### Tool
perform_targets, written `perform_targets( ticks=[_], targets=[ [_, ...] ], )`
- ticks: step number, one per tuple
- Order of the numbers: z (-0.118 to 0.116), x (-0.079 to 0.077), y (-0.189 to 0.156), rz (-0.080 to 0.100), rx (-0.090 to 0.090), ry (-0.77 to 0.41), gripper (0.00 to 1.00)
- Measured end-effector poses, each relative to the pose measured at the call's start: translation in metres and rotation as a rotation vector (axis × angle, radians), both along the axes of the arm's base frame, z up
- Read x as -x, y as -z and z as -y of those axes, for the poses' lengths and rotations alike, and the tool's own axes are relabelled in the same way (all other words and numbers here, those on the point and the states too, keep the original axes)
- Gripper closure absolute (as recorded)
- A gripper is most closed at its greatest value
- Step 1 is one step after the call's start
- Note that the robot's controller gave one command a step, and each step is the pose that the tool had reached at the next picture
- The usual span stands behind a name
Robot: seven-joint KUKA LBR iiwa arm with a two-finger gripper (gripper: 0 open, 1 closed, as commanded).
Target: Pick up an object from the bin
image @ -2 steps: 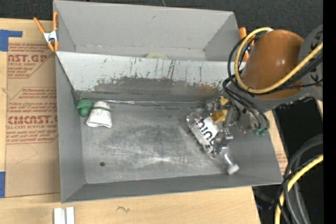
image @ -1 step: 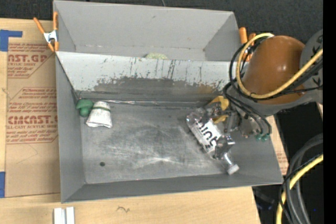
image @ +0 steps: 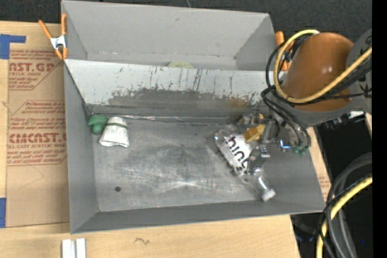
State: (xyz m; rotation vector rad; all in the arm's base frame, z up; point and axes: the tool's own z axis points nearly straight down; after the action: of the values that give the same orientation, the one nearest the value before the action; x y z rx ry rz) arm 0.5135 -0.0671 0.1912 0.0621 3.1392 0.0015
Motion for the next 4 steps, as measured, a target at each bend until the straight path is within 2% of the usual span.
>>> perform_targets(
  ticks=[1,2,3,4],
  targets=[
    [0.017,-0.014,0.037,0.008,0.001,0.19,0.0],
    [0.026,-0.013,0.062,0.002,0.001,0.064,0.0],
    [0.027,-0.033,0.092,0.004,0.0,0.281,0.0],
    [0.044,-0.052,0.114,-0.017,-0.022,0.206,1.0]
  ],
)
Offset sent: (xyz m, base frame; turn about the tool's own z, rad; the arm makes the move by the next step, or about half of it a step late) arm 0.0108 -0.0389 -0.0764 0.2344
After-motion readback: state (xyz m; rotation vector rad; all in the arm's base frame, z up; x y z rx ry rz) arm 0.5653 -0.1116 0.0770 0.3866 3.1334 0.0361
